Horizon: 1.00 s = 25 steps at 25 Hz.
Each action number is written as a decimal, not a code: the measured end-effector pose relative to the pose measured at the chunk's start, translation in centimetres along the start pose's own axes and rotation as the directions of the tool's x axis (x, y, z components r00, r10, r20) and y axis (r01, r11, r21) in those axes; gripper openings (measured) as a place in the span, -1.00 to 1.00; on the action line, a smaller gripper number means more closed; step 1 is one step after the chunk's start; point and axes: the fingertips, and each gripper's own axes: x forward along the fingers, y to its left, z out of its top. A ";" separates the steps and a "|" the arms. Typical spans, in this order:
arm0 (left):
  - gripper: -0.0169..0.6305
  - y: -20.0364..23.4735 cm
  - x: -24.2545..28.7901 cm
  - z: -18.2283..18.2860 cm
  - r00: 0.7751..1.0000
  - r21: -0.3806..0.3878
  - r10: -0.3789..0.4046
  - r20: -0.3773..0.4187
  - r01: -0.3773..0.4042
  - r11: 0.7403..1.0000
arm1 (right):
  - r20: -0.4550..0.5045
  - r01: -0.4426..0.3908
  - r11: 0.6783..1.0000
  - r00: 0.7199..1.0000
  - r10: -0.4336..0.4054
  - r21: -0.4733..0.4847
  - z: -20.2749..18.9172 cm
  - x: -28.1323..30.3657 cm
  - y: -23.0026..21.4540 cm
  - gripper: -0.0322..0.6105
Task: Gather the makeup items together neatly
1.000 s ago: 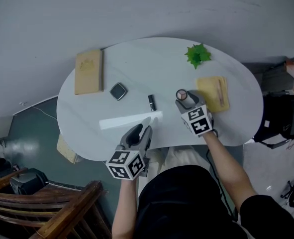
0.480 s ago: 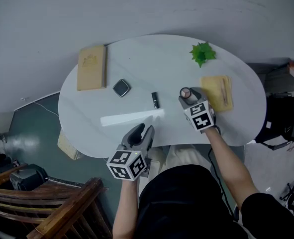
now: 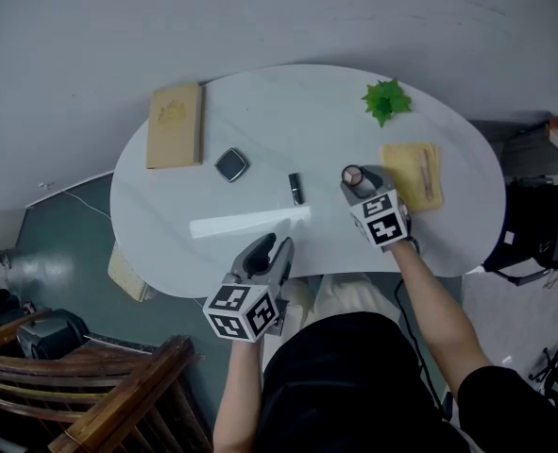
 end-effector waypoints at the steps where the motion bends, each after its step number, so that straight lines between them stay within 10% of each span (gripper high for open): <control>1: -0.53 0.0 0.0 0.0 1.000 0.000 0.000 0.001 0.000 1.000 | 0.001 -0.002 1.000 1.000 0.002 -0.003 0.0 0.0 0.1 -0.22; 25: -0.53 0.8 -1.1 0.2 0.999 -0.030 0.014 0.037 -0.013 0.999 | 0.021 -0.115 0.989 0.993 0.117 -0.094 2.4 0.5 6.4 -0.22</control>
